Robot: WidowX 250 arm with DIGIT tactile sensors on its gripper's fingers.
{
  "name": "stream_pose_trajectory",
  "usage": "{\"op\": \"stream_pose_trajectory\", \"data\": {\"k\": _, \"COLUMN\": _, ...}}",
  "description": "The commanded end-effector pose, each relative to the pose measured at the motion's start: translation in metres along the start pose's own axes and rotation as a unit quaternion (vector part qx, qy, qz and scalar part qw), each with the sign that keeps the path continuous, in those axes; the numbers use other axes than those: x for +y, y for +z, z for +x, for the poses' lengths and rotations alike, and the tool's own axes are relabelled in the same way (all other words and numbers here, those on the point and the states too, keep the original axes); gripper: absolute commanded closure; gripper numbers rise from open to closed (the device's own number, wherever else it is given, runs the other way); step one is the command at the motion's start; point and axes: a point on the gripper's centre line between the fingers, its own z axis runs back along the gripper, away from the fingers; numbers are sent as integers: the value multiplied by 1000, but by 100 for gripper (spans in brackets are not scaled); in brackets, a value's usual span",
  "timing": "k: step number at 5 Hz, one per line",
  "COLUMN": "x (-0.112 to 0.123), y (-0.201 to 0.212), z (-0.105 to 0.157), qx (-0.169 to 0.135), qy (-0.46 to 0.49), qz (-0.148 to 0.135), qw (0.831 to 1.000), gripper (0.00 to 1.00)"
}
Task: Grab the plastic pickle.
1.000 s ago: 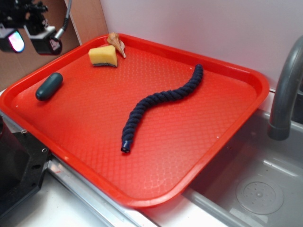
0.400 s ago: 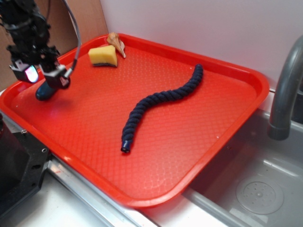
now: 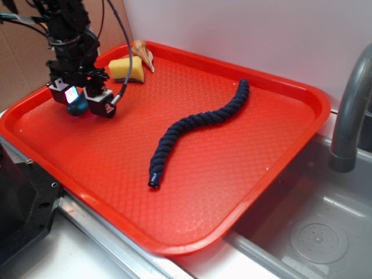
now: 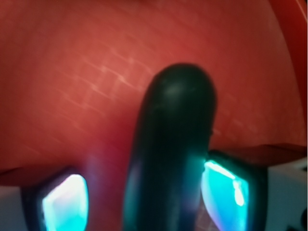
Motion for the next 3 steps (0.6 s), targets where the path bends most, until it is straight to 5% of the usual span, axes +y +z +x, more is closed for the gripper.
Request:
{"op": "stream_pose_trajectory", "data": {"k": 1, "x": -24, "y": 83, "z": -12, "qx": -68, "qy": -9, "qz": 9, "qw": 998, "gripper": 100}}
{"op": "stream_pose_trajectory", "data": {"k": 2, "x": -48, "y": 138, "z": -28, "qx": -95, "qy": -14, "qz": -43, "qw": 994, "gripper": 100}}
{"op": "stream_pose_trajectory", "data": {"k": 3, "x": -55, "y": 190, "z": -37, "qx": -90, "qy": -14, "qz": -64, "qw": 994, "gripper": 100}}
